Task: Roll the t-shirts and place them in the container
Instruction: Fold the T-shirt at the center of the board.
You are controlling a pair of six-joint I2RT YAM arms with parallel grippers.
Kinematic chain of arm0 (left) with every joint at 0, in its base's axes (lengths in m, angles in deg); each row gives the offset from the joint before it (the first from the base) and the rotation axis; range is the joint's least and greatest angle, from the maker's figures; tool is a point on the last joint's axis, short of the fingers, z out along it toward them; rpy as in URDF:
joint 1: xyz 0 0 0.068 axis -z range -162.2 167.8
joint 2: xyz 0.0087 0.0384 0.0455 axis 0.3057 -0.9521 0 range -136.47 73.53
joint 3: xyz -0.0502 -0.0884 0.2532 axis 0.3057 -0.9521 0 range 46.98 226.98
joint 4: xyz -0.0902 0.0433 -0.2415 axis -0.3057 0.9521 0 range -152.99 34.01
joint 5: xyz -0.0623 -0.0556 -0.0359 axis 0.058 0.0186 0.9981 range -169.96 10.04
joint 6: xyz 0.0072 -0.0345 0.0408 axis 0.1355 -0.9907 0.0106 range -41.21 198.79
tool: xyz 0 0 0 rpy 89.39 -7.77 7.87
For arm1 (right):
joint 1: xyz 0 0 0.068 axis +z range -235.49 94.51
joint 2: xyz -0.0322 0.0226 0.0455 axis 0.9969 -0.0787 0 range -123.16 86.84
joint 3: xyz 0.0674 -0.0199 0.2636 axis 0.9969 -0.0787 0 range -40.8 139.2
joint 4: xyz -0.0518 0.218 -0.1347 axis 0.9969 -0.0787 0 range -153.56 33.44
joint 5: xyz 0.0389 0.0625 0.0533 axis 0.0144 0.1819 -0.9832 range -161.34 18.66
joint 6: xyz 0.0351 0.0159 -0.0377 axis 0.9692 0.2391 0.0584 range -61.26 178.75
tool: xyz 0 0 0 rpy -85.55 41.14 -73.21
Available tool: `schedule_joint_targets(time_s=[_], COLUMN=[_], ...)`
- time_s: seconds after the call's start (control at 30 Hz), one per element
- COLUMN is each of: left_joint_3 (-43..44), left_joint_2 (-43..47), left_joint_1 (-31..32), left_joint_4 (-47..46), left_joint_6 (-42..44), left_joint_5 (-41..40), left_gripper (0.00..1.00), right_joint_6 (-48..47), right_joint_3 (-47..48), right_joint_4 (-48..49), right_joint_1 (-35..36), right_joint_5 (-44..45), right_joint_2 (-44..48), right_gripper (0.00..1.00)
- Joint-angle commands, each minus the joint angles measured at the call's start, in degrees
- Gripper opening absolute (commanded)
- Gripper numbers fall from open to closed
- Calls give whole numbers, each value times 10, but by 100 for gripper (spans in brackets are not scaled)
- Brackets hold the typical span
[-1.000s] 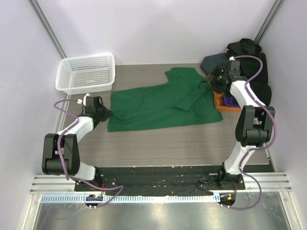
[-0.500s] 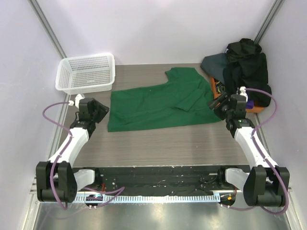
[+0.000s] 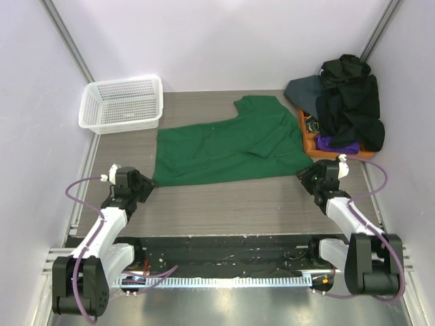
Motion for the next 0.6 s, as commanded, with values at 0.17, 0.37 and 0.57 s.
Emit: schedule_joint_targets(time_s=[0.17,0.37,0.57], left_joint_3=[-3,-8,-15], left_joint_2=[-18,-33,-36], left_joint_1=[-2,-2,-2], left_joint_4=[-29,-40,-35], left_joint_6=[-14,-25,-51], left_joint_5=[8,15,2], left_gripper=[45,43,36], right_joint_6=[71,86,62], right_joint_3=[24,38,50], right_joint_4=[137,147,155], right_joint_1=[-5,-4,-4], right_joint_5=[58,112,97], right_joint_2=[-123,-157,-195], right_gripper=[49,45,2])
